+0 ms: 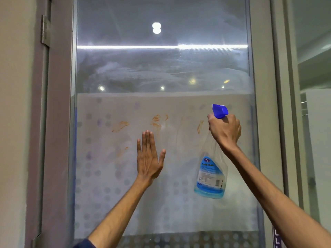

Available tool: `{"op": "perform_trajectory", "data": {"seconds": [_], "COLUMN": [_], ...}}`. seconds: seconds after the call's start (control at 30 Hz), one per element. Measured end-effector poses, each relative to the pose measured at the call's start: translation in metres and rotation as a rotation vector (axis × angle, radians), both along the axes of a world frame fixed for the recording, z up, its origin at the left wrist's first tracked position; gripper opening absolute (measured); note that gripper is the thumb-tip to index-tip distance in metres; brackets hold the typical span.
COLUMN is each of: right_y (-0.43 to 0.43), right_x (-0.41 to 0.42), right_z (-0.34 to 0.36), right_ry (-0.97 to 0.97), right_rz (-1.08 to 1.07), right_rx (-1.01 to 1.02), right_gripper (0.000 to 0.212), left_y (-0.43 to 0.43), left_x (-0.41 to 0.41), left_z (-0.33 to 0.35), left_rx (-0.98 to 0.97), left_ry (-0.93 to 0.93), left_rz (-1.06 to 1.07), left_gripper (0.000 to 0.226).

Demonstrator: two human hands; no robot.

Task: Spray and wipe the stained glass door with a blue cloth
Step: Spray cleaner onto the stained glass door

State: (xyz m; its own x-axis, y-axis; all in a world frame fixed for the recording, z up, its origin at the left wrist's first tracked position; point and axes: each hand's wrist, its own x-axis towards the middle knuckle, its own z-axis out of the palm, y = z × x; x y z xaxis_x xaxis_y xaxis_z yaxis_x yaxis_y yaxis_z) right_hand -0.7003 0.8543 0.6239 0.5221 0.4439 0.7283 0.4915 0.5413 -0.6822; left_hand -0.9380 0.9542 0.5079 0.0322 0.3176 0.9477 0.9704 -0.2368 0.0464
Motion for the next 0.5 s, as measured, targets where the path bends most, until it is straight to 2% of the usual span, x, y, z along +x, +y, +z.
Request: {"op": "perform_trajectory", "data": {"seconds": [0.4,0.5], "right_y": [0.018,0.017], "right_x": [0.026,0.027], "right_z": [-0.036,-0.049], "right_ry": [0.022,0.000], "right_rz": [0.044,0.073], "right_rx": [-0.125,-0.142], "right_gripper": [0.032,0.029], "left_y": [-0.014,-0.021], "left_x": [0.046,0.060], "left_z": [-0.008,-0.019], "left_rx": [0.069,0.093], "left_ry": [0.016,0.030], "left_rz": [-0.102,-0.179], "left_gripper": [0.080,0.073]}}
